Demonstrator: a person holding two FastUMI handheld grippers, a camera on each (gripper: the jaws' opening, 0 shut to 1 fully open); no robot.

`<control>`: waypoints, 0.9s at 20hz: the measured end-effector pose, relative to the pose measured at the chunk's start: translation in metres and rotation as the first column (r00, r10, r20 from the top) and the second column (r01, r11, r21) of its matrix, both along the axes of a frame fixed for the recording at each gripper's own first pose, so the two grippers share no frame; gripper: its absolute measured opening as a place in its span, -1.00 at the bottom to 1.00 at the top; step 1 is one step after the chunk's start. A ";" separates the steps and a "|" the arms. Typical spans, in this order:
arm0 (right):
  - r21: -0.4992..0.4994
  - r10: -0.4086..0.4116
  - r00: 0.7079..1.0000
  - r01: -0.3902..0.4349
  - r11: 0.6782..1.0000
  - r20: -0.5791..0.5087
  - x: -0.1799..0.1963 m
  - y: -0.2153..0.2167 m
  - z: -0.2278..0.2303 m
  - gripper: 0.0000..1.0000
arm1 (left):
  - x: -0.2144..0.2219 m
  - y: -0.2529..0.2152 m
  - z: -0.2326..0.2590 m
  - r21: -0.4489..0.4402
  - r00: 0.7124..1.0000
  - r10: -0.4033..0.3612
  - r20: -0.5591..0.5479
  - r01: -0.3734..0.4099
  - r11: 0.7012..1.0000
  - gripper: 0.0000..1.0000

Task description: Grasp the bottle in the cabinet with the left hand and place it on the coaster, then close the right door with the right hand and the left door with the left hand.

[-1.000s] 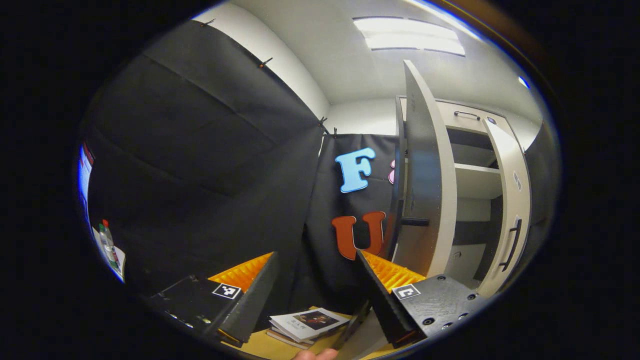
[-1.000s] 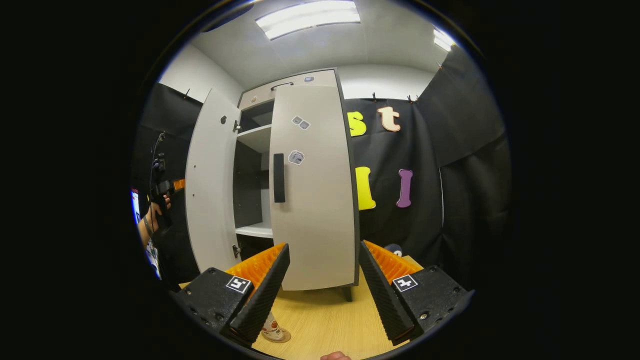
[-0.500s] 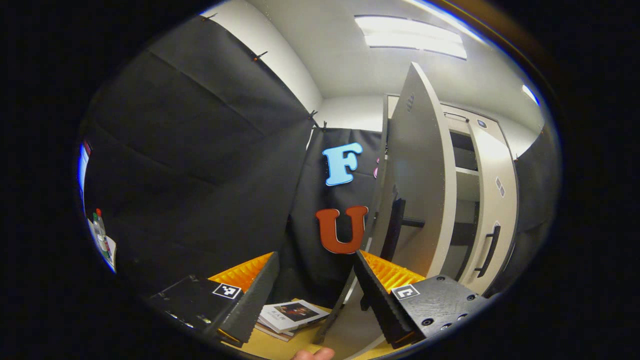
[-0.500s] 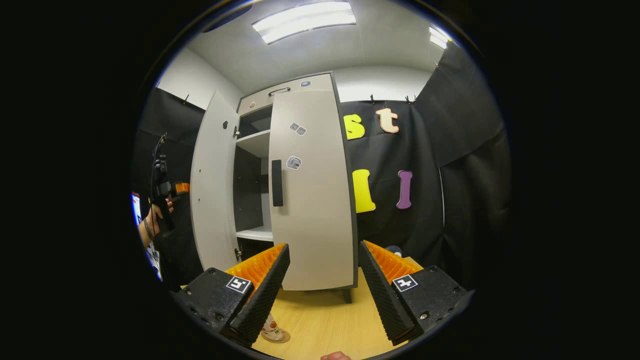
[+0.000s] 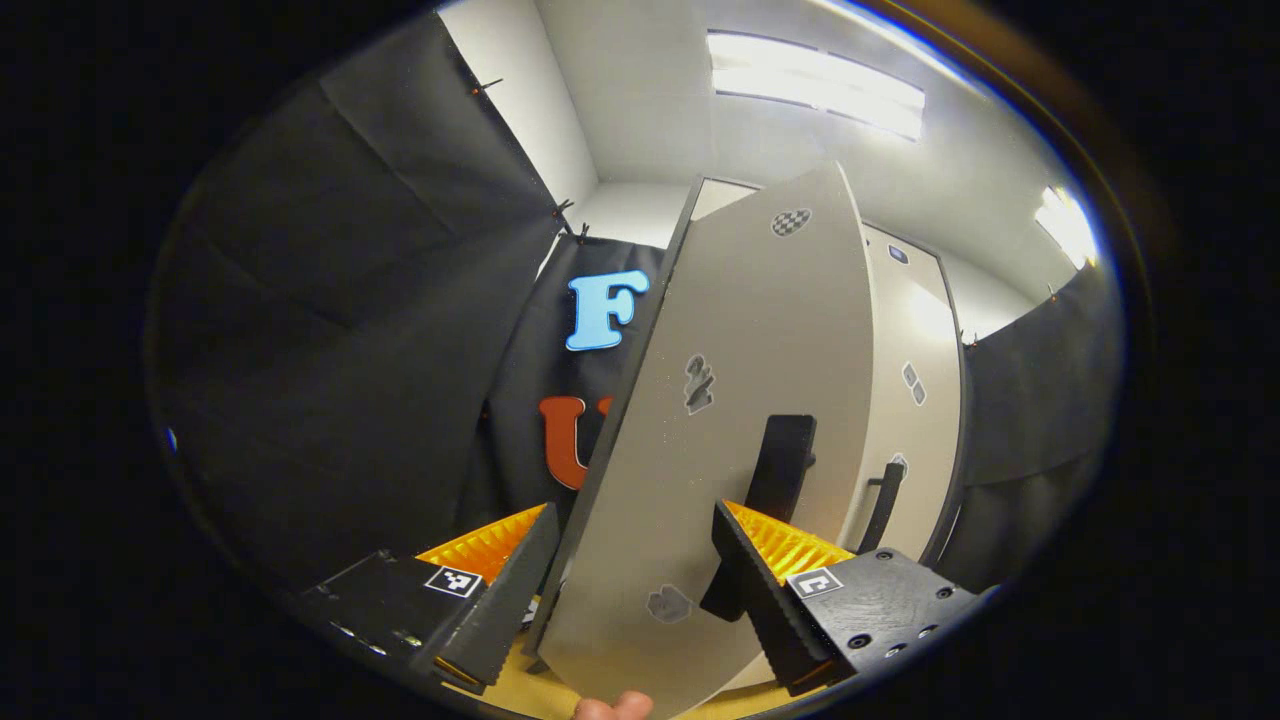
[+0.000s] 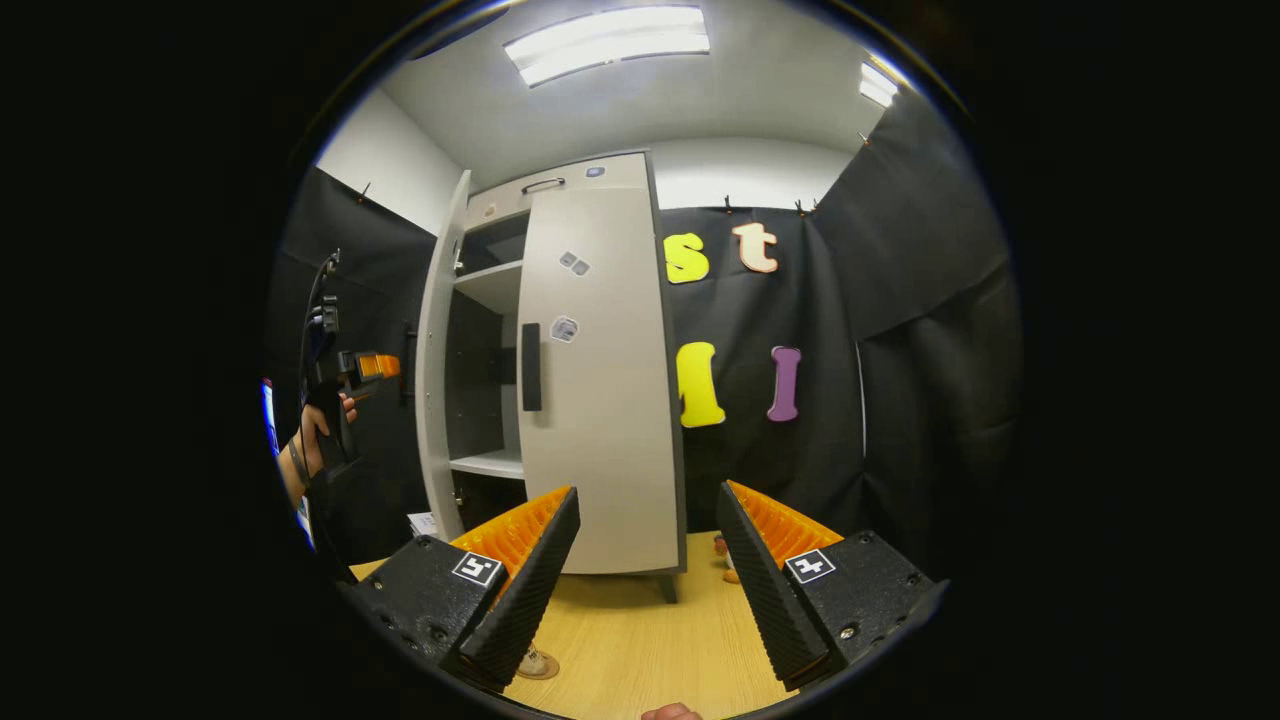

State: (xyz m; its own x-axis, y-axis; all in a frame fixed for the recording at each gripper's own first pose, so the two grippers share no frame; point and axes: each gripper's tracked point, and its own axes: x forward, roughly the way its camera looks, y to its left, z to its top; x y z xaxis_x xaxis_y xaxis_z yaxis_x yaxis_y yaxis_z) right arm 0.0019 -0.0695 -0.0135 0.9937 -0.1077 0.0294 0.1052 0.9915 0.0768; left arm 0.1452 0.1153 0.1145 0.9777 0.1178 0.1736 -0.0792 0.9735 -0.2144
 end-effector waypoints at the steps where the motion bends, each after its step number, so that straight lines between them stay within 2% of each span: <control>1: 0.004 -0.013 1.000 0.013 1.000 0.001 -0.004 -0.003 0.000 0.70 | 0.002 -0.003 0.005 0.026 1.000 -0.001 0.007 0.001 1.000 0.99; 3: 0.011 -0.039 0.999 0.039 0.999 -0.005 -0.011 -0.009 -0.003 0.70 | -0.001 -0.012 0.006 0.067 1.000 -0.014 0.002 0.014 0.998 0.99; 4: 0.017 -0.051 0.999 0.051 0.999 -0.007 -0.012 -0.013 -0.004 0.70 | -0.005 -0.016 0.008 0.081 1.000 -0.022 0.004 0.021 0.997 0.89; 5: 0.024 -0.060 0.998 0.060 0.998 -0.013 -0.014 -0.014 -0.006 0.70 | -0.010 -0.018 0.010 0.098 1.000 -0.023 0.006 0.023 0.995 0.99; 9: 0.027 -0.053 0.999 0.053 0.998 0.003 -0.014 -0.007 0.004 0.65 | -0.032 -0.029 0.001 0.154 1.000 -0.015 -0.001 0.015 0.988 0.99; 10: 0.023 -0.048 0.999 0.048 0.999 0.006 -0.013 -0.004 0.006 0.65 | -0.040 -0.032 -0.003 0.156 1.000 -0.013 -0.014 0.015 0.988 0.99; 11: 0.019 -0.041 0.999 0.041 0.999 0.006 -0.011 -0.002 0.006 0.65 | -0.049 -0.038 -0.007 0.157 1.000 -0.020 -0.023 0.024 0.987 0.89; 12: 0.020 -0.027 1.000 0.027 0.999 0.008 -0.010 0.003 0.007 0.65 | -0.056 -0.046 -0.010 0.153 0.999 -0.033 -0.034 0.038 0.987 0.99; 14: 0.025 0.006 1.000 -0.006 1.000 0.013 -0.007 0.013 0.012 0.65 | -0.069 -0.064 -0.017 0.140 0.996 -0.072 -0.048 0.078 0.987 0.99; 15: 0.024 0.018 1.000 -0.019 1.000 0.009 -0.006 0.017 0.012 0.65 | -0.075 -0.071 -0.019 0.135 0.995 -0.086 -0.049 0.092 0.987 0.89; 16: 0.021 0.028 1.000 -0.028 0.999 0.007 -0.004 0.019 0.012 0.65 | -0.080 -0.078 -0.025 0.130 0.994 -0.098 -0.053 0.104 0.986 0.89; 17: 0.017 0.038 0.999 -0.038 0.999 0.003 -0.002 0.022 0.013 0.65 | -0.085 -0.085 -0.032 0.123 0.992 -0.111 -0.061 0.118 0.985 0.99; 18: 0.012 0.049 0.999 -0.049 0.999 -0.004 -0.001 0.026 0.012 0.65 | -0.088 -0.091 -0.041 0.114 0.991 -0.120 -0.066 0.127 0.985 0.97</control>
State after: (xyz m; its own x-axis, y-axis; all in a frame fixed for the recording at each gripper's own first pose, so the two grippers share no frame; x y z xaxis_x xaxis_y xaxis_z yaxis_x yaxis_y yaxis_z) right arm 0.0014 -0.0434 -0.0016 0.9980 -0.0588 0.0240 0.0564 0.9945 0.0883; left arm 0.0570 0.0243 0.0738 0.9924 -0.0219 0.1207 0.0336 0.9948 -0.0961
